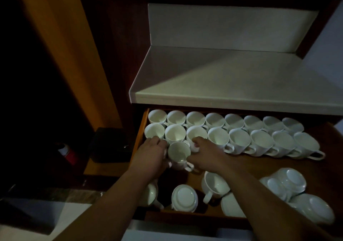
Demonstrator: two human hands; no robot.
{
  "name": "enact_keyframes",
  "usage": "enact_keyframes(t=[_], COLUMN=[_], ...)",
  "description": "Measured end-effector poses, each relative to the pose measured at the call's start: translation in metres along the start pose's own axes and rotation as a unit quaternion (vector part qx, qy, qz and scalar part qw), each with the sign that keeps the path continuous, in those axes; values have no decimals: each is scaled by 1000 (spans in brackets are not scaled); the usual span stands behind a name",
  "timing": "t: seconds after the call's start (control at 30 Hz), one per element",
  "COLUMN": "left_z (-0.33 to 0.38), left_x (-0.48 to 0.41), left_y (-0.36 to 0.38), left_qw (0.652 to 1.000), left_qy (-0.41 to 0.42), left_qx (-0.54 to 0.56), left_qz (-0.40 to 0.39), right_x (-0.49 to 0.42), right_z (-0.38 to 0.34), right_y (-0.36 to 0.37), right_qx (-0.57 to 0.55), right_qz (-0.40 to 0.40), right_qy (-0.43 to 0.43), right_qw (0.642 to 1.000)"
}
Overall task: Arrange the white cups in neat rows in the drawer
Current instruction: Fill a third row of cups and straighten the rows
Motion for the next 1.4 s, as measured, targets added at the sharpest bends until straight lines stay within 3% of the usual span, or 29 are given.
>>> enact_keyframes(t=[0.2, 0.37, 0.47, 0.57, 0.8, 1.07, 1.4], left_z=[66, 80, 79, 78, 75, 58, 61], left_x=[10, -1, -3, -4, 0, -1, 4], left_y=[2, 32, 38, 37, 35, 46, 36], left_qw=[991, 987, 986, 988, 993, 987, 984], left_qy=[121, 107, 94, 84, 48, 63, 82], left_qx=[31, -44, -49, -48, -56, -103, -142], left_qz=[-45, -109, -128, -116, -92, -104, -72], right_x=[53, 72, 69, 61, 39, 46, 19], right_z=[-5, 9, 16, 19, 31, 66, 55], right_y=[-49, -14, -2, -9, -13, -9, -4], right_qx=[143, 232, 222, 226, 174, 19, -17], right_qz=[-68, -118, -126, -82, -68, -8, 23], right_qy=[3, 36, 49, 16, -56, 61, 35], right_qw=[987, 965, 966, 971, 981, 998, 999])
Point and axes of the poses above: each hand's wrist, its own x-axis away from the middle knuckle, its own y-axis out of the palm, z = x × y, the point moved 9 cm from there along -x, towards the middle knuckle, and after that the axes turned 12 degrees about -y, right-handed, at the moved point
